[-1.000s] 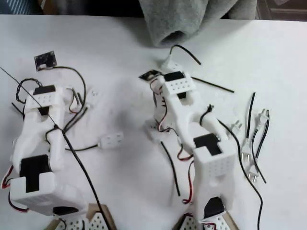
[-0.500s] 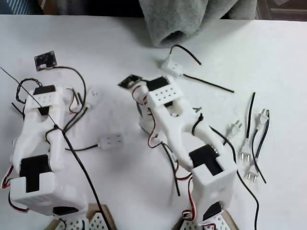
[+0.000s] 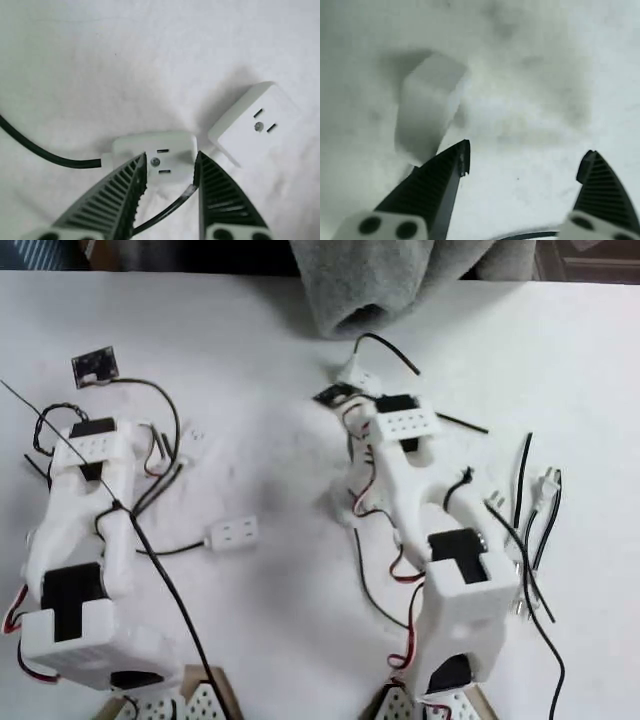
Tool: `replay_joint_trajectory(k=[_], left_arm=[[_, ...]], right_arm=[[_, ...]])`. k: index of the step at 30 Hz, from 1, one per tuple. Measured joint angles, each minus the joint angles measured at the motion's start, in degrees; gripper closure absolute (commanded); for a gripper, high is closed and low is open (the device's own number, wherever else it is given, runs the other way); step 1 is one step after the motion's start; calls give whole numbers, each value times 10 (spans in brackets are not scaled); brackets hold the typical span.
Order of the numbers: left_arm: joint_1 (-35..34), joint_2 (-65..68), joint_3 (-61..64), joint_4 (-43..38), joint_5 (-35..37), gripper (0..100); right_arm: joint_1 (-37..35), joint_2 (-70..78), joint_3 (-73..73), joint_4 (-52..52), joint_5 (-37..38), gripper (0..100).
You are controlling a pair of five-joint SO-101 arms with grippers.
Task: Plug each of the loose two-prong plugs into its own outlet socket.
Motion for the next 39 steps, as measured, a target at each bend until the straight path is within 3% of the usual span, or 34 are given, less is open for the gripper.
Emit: replay_joint_trajectory(k=[10,16,23,28,39], left_arm=[[0,0,0,0,0,831],[0,0,0,0,0,831],[0,0,0,0,0,831],[0,0,0,0,0,831],[0,0,0,0,0,831]], right_arm=[[10,-55,-56,78,1,662],[-80,-129,-79,134,-19,662],[-168,-117,-64,106,-83,662],[-134,-50,-48,65,-85,662],[48,-29,-76,59,-16,662]])
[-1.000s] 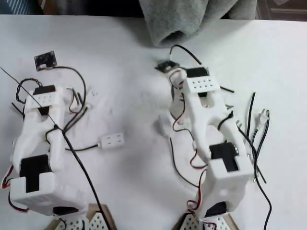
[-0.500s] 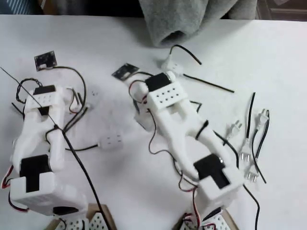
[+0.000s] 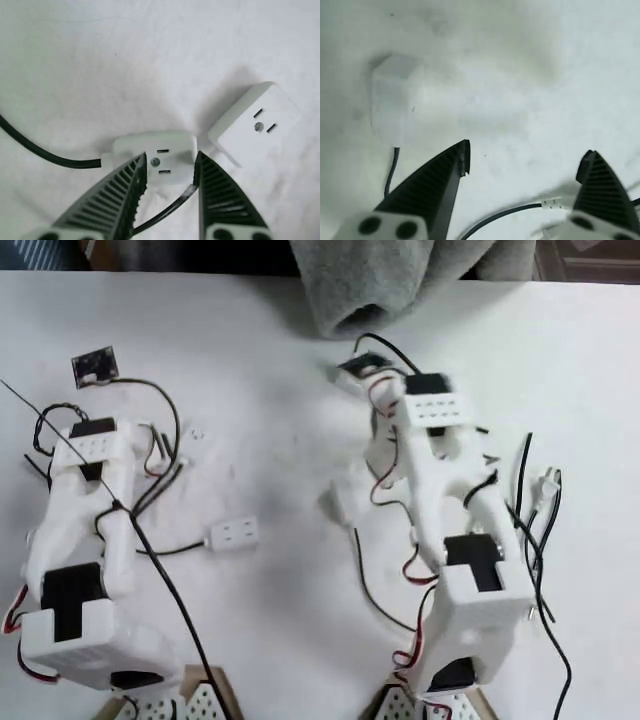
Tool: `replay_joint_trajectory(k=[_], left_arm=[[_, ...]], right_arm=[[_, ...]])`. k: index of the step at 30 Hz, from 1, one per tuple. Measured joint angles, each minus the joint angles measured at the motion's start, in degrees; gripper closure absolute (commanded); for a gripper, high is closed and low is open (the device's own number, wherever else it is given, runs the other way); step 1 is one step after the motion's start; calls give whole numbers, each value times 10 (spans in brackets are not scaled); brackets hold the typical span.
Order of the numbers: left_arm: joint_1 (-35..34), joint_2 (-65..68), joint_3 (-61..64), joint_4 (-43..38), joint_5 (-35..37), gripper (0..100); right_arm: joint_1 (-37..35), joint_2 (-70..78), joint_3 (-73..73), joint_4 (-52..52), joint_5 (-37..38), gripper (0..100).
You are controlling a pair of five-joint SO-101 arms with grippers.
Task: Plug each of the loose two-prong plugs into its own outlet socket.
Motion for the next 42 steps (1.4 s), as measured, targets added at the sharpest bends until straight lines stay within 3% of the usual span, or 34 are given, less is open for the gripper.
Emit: replay_joint_trajectory(k=[5,9,12,17,26,33,37,42], left_arm=[[0,0,0,0,0,831],[0,0,0,0,0,831],[0,0,0,0,0,831],[0,0,0,0,0,831],[0,0,0,0,0,831],[0,0,0,0,0,831],[0,0,0,0,0,831],[0,0,0,0,0,831]], right_arm=[[-9,0,-19,44,2,662],[-78,0,-19,63,-3,662],[-129,0,-19,63,-49,662],[-172,0,-19,55,-76,662],[-92,82,-24,-25,-76,662],[7,84,-51,-26,-38,662],[15,55,-62,13,-40,662],[-22,-15,-62,73,-150,662]])
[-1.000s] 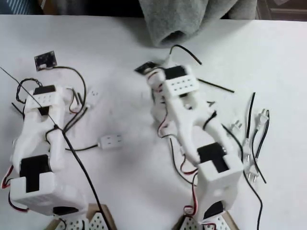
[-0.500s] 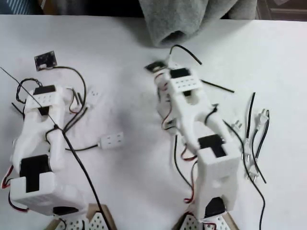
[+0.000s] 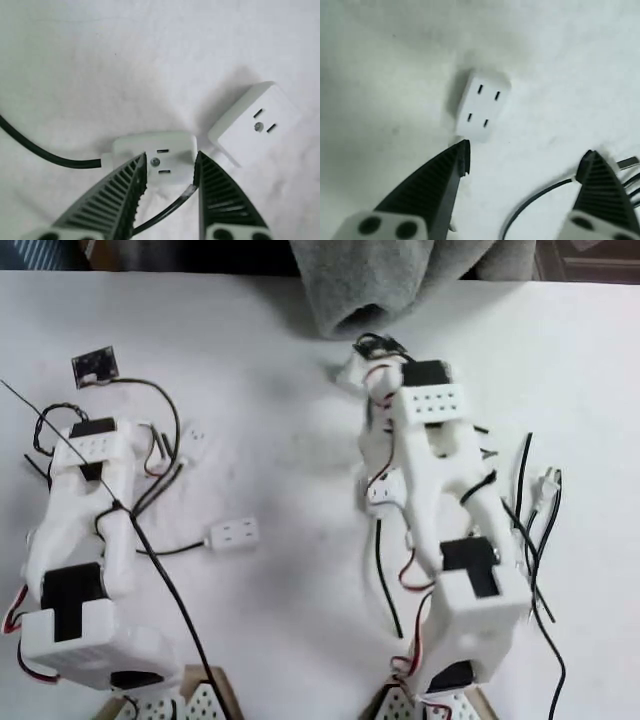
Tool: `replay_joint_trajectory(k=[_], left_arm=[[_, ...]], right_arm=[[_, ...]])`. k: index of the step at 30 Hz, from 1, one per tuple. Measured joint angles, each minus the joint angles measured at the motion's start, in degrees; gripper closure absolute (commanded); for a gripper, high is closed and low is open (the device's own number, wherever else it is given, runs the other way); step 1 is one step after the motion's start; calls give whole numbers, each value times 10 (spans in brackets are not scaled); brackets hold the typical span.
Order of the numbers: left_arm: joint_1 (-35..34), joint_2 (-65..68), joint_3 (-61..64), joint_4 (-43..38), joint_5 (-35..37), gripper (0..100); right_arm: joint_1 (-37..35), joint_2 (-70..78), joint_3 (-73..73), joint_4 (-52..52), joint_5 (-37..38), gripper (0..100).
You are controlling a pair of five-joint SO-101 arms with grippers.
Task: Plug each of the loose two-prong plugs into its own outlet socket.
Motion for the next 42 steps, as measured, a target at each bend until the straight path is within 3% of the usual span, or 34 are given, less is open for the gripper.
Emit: replay_joint_trajectory(k=[5,10,14,21,27,33,42], left_arm=[[0,0,0,0,0,831],[0,0,0,0,0,831],[0,0,0,0,0,831],[0,0,0,0,0,831],[0,0,0,0,0,831],[0,0,0,0,0,831],[0,0,0,0,0,831]], right_arm=[[-59,-33,8,-3,-110,662],[-76,-35,85,-76,-174,662],[-71,-35,162,-148,-191,685],[-54,-35,244,-244,-214,968],[-52,-36,247,-271,-218,920],[-70,-36,247,-274,-233,971],[-80,-9,165,-275,-470,977]])
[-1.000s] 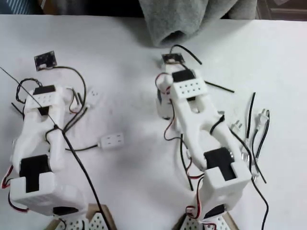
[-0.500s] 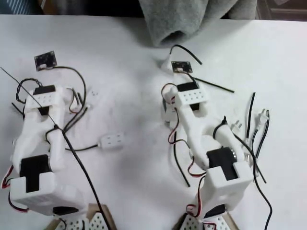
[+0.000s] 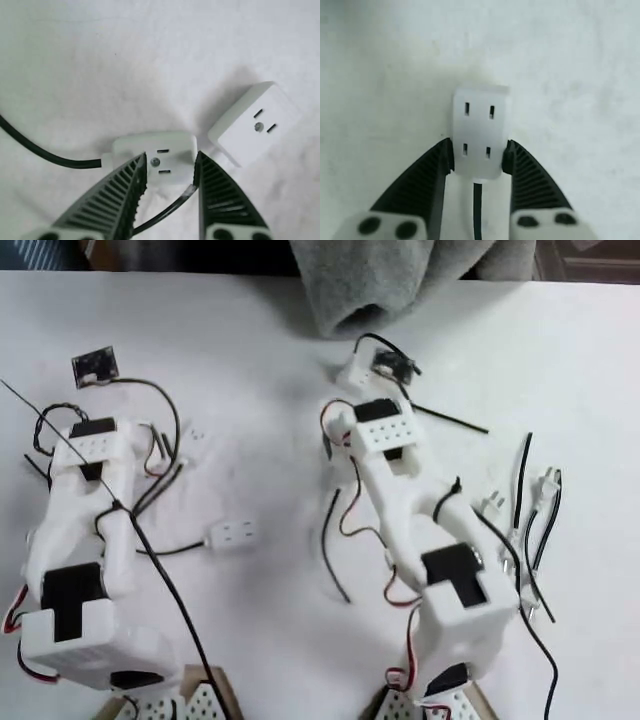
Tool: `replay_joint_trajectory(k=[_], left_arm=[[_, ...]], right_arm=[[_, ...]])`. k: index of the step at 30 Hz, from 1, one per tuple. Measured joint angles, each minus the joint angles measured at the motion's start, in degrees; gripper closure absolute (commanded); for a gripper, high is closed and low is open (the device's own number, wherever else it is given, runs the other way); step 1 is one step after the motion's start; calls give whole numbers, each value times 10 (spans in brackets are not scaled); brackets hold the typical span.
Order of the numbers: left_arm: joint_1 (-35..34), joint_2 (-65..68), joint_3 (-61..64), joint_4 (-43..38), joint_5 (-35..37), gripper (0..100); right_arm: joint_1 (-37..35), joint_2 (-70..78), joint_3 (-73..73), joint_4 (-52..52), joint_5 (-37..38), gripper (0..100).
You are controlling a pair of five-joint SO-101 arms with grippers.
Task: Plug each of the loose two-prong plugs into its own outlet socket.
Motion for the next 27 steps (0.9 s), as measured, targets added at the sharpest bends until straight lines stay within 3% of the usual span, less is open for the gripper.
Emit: replay_joint_trajectory(k=[5,10,15,21,27], left_arm=[[0,0,0,0,0,831],[0,0,0,-12,0,831],[0,0,0,-15,0,831],[0,0,0,-15,0,831],[0,0,0,-15,0,831]], right_arm=[[4,91,-62,0,-156,949],[-7,142,-121,17,-209,783],[-13,158,-188,90,-215,662],[18,116,-278,223,-212,654],[152,15,-310,297,-76,654]])
